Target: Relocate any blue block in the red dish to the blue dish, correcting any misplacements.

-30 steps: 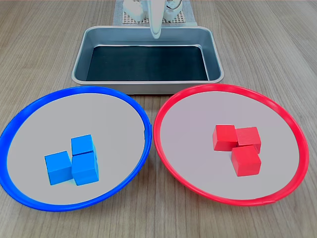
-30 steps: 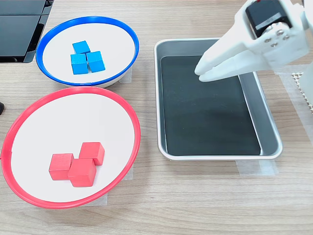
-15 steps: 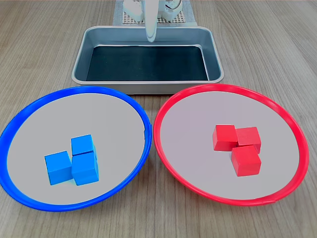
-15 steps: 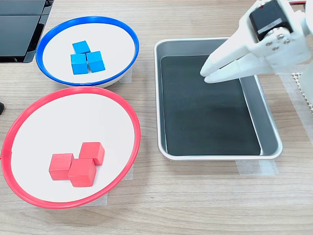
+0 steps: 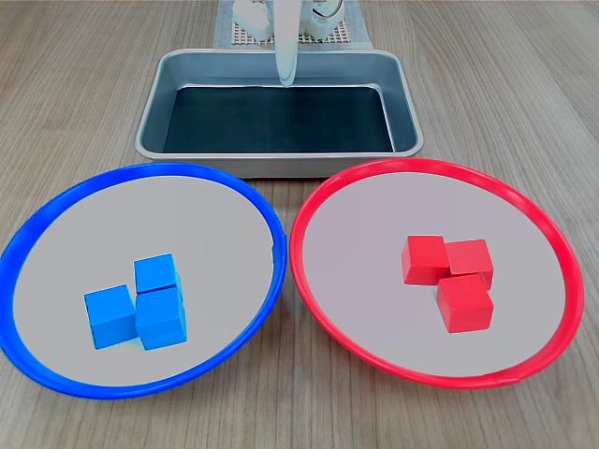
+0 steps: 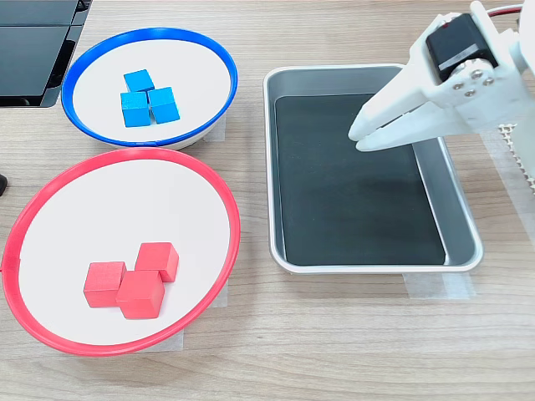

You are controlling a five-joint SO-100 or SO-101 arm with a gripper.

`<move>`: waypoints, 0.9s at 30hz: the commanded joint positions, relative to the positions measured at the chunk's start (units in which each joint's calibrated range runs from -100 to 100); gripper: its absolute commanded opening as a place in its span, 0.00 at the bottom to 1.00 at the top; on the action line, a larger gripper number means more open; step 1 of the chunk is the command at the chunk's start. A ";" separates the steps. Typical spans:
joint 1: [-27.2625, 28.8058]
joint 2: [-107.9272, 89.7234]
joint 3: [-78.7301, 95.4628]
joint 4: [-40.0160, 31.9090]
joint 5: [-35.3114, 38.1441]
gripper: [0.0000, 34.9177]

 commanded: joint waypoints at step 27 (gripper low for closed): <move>-0.34 -0.17 -0.19 0.19 0.10 0.00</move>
